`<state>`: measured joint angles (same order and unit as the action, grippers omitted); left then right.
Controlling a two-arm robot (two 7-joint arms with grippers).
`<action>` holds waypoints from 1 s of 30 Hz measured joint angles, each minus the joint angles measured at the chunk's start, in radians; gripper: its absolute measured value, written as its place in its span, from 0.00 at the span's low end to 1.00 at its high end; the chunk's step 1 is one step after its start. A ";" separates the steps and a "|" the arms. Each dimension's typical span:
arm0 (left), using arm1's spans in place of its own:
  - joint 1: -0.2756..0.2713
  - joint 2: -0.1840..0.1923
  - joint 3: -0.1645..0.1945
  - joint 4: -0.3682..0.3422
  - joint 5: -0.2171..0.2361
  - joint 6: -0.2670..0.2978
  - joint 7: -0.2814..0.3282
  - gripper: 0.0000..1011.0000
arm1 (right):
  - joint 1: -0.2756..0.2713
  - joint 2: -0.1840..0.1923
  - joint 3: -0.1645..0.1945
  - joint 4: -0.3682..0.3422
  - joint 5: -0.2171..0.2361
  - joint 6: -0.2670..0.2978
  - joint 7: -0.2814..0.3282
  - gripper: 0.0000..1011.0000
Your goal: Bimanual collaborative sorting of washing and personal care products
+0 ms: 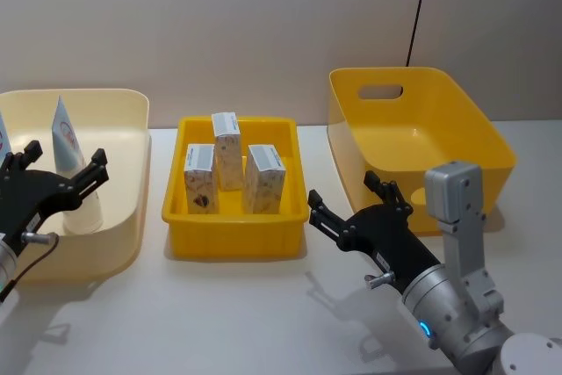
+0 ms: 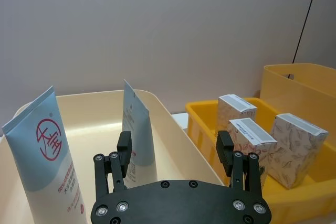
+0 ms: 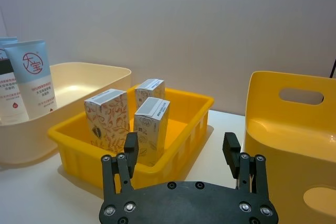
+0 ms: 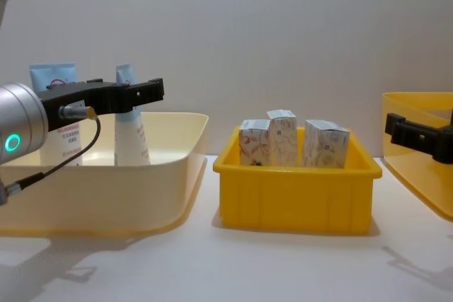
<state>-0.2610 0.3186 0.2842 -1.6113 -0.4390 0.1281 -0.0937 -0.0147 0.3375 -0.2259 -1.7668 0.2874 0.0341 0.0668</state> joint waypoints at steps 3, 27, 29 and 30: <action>-0.014 -0.009 -0.005 0.020 -0.008 0.014 -0.002 0.99 | 0.000 0.000 0.000 0.000 0.000 0.000 0.000 0.99; -0.139 -0.042 0.035 0.203 0.058 0.044 -0.016 0.99 | 0.000 0.000 0.000 0.000 0.000 0.000 0.000 0.99; -0.148 -0.047 0.038 0.220 0.062 0.041 -0.019 0.99 | 0.000 0.000 0.000 0.000 0.000 0.000 0.000 0.99; -0.156 -0.051 0.040 0.233 0.065 0.038 -0.021 0.99 | 0.000 0.000 0.000 0.000 0.000 0.000 0.000 0.99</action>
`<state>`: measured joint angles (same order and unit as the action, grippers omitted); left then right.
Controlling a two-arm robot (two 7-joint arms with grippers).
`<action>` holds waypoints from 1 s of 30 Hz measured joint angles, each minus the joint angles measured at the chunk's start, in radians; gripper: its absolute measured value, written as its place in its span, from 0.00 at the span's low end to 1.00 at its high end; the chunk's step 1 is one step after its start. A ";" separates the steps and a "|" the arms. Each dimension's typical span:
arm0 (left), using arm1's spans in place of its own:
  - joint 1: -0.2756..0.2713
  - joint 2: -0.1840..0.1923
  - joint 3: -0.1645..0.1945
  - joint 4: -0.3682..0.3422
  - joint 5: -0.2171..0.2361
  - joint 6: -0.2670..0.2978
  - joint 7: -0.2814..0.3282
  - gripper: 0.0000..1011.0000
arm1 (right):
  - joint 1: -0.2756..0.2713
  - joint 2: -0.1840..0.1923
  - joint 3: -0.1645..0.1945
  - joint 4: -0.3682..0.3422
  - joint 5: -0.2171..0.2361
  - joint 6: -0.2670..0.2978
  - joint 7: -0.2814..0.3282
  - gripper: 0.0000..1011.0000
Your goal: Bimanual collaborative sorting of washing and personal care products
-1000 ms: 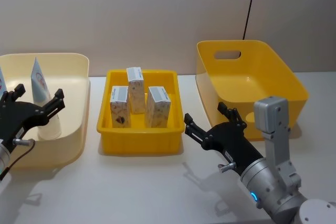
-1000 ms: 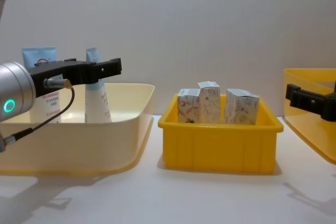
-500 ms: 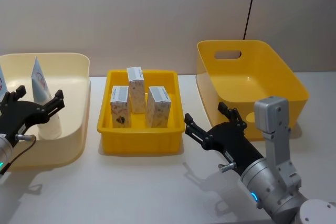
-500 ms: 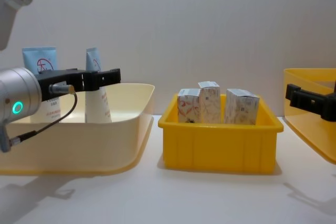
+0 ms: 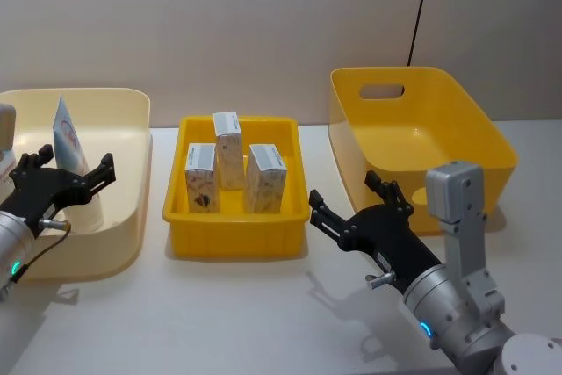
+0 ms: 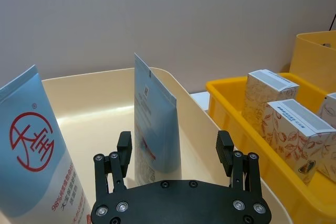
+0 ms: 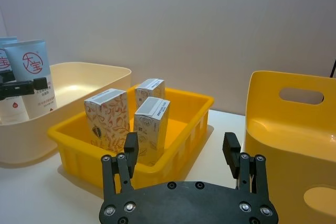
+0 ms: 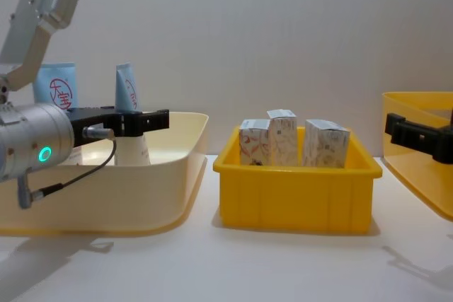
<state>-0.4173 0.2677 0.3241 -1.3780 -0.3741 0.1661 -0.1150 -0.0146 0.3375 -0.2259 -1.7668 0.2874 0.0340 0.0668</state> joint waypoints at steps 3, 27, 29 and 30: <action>-0.012 -0.007 0.003 0.022 0.004 -0.005 -0.003 0.99 | 0.000 0.000 0.000 0.000 0.000 0.000 0.000 0.99; -0.062 -0.044 0.005 0.122 0.027 -0.024 -0.005 0.78 | 0.000 0.000 0.000 0.000 0.000 0.000 0.000 0.99; -0.064 -0.046 0.005 0.124 0.027 -0.024 -0.005 0.72 | 0.000 0.000 0.000 0.000 0.000 0.000 0.000 0.99; -0.064 -0.046 0.005 0.125 0.027 -0.025 -0.005 0.70 | 0.000 0.000 0.000 0.000 0.000 0.000 0.000 0.99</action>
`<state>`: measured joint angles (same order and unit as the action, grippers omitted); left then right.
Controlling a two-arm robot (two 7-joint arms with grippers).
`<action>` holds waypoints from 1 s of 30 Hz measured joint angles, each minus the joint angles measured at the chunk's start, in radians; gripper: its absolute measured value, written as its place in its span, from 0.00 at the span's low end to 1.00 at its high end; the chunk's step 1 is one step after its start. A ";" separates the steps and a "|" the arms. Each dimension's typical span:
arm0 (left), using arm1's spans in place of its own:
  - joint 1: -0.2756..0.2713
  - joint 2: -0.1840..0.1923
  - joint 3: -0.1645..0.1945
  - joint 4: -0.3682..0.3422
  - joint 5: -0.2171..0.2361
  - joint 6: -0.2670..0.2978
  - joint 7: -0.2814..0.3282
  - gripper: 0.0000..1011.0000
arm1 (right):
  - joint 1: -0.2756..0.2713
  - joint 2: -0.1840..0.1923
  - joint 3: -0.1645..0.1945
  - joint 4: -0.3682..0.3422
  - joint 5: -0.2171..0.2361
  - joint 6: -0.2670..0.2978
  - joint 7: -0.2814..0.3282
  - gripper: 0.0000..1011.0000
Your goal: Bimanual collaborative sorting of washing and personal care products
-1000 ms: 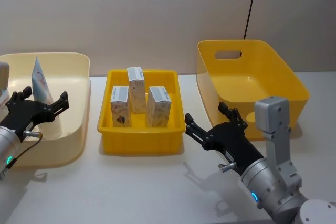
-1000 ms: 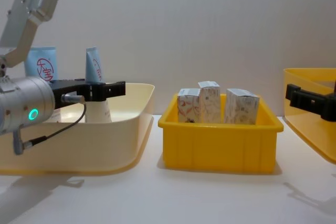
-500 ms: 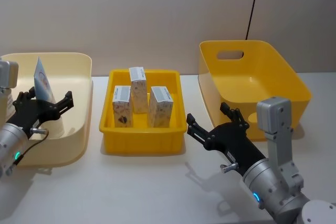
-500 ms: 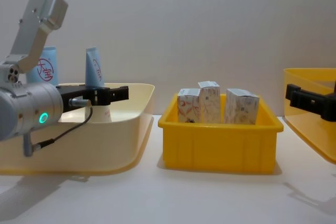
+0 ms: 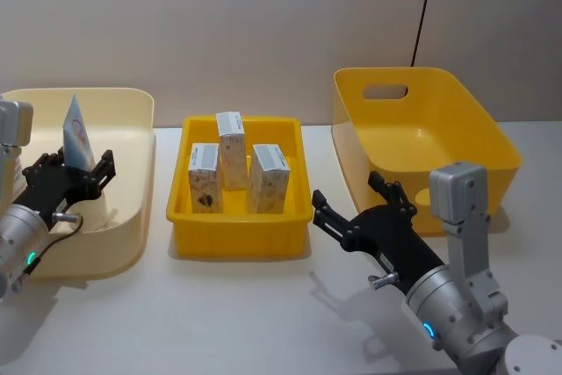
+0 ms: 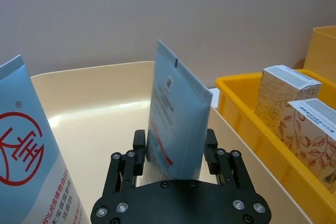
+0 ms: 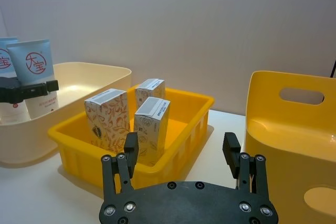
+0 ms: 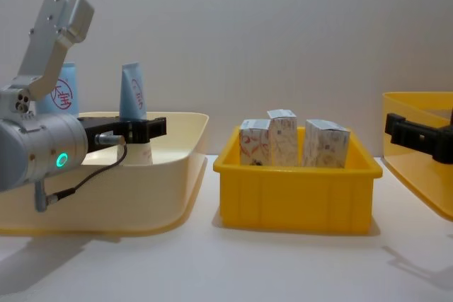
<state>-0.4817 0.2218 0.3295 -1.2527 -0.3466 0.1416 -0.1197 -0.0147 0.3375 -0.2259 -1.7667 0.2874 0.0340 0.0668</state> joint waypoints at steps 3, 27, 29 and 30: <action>-0.001 -0.001 0.000 0.003 0.001 0.000 0.000 0.60 | 0.000 0.000 0.000 0.000 0.000 0.000 0.000 0.99; -0.004 -0.005 -0.009 0.013 -0.006 -0.016 -0.021 0.33 | 0.000 0.000 0.000 0.000 0.000 0.000 0.000 0.99; -0.003 -0.005 -0.016 0.013 -0.015 -0.028 -0.034 0.31 | 0.000 0.000 0.000 0.000 0.000 0.000 0.000 0.99; -0.003 -0.004 -0.019 0.013 -0.019 -0.035 -0.041 0.31 | 0.000 0.000 0.000 0.000 0.000 0.000 0.000 0.99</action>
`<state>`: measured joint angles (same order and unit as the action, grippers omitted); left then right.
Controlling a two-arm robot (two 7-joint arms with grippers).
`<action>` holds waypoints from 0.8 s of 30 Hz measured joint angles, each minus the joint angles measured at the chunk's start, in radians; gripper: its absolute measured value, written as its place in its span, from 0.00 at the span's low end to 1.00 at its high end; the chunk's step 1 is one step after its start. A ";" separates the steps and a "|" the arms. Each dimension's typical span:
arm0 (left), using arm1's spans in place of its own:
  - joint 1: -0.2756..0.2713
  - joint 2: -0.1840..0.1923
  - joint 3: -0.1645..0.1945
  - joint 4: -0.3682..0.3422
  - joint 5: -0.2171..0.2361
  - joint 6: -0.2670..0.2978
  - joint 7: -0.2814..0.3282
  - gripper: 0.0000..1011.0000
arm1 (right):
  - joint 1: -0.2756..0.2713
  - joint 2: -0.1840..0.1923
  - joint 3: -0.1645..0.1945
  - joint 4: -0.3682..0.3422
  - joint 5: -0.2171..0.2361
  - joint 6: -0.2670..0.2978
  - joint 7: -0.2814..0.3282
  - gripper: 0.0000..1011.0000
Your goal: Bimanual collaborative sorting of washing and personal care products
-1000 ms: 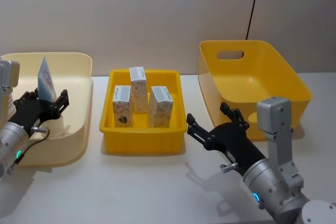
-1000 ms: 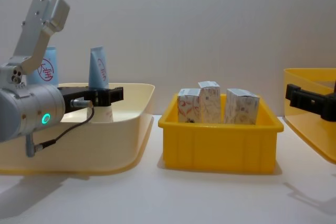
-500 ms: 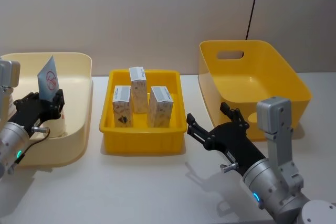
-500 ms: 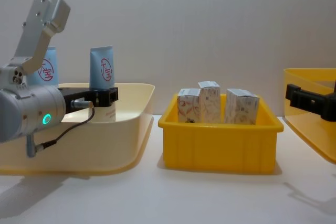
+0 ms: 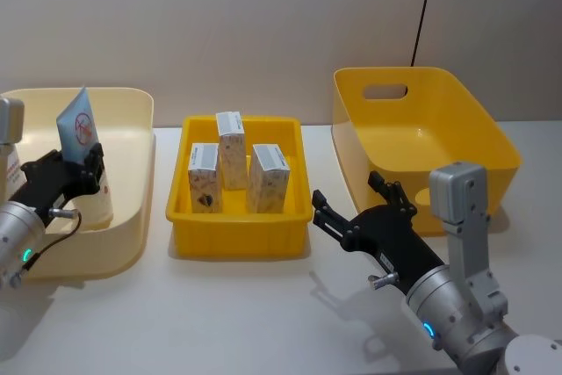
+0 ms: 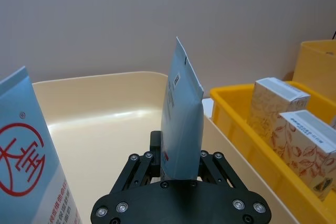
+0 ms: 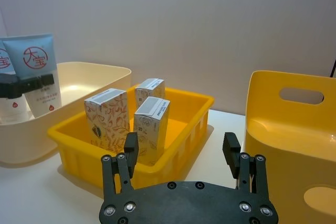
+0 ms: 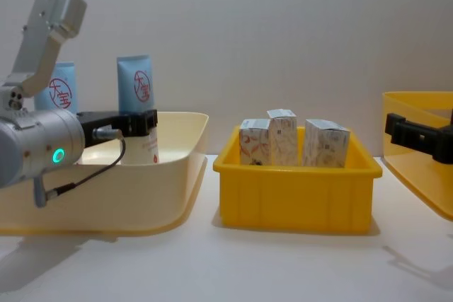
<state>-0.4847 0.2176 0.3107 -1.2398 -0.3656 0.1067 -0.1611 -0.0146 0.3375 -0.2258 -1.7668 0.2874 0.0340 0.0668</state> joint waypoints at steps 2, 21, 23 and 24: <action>0.000 0.002 -0.008 0.000 -0.011 -0.014 -0.018 0.30 | 0.000 0.000 0.000 0.000 0.000 0.000 0.000 0.99; -0.020 0.069 -0.081 -0.093 -0.164 -0.092 -0.271 0.30 | 0.000 0.000 0.000 0.000 0.000 0.000 0.000 0.99; -0.023 0.074 -0.083 -0.101 -0.177 -0.093 -0.292 0.30 | 0.000 0.000 0.000 0.000 0.000 0.000 0.000 0.99; -0.026 0.079 -0.086 -0.108 -0.193 -0.095 -0.316 0.30 | 0.000 0.000 0.000 0.000 0.000 0.000 0.000 0.99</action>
<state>-0.5106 0.2969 0.2249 -1.3479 -0.5584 0.0121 -0.4767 -0.0146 0.3375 -0.2258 -1.7667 0.2874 0.0340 0.0668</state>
